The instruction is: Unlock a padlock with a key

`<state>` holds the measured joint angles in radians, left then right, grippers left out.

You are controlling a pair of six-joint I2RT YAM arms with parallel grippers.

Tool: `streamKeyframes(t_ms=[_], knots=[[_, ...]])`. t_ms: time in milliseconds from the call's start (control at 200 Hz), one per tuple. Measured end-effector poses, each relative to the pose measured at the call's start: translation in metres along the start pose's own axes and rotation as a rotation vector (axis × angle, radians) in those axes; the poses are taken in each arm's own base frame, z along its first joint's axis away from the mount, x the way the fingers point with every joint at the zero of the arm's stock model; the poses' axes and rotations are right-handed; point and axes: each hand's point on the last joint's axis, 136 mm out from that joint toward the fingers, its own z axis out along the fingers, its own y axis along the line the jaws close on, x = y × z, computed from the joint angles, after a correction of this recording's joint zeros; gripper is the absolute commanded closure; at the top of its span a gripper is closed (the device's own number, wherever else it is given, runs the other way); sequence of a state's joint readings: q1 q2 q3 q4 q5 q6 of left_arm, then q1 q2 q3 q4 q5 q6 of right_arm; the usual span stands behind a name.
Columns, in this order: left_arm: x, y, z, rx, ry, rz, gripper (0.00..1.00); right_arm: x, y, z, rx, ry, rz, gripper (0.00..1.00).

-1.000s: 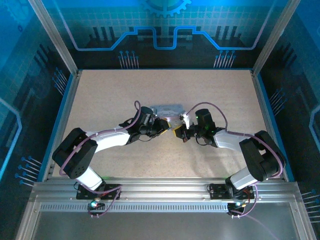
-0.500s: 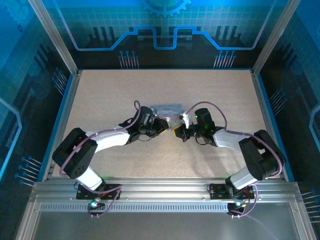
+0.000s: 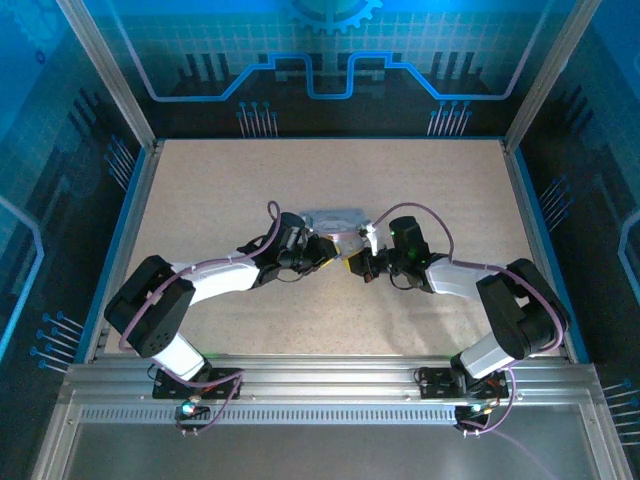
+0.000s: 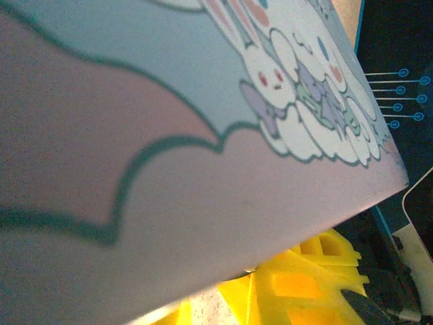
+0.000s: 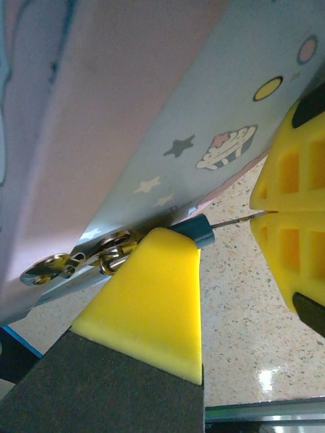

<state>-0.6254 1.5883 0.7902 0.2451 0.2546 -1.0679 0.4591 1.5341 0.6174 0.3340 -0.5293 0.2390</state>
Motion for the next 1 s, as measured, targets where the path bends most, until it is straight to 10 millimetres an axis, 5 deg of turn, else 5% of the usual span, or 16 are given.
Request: streamKeyframes(t_ms=[1000], knots=[[-0.004, 0.005, 0.0, -0.019, -0.02, -0.012, 0.85, 0.001, -0.004, 0.009, 0.002, -0.01, -0.044, 1.0]])
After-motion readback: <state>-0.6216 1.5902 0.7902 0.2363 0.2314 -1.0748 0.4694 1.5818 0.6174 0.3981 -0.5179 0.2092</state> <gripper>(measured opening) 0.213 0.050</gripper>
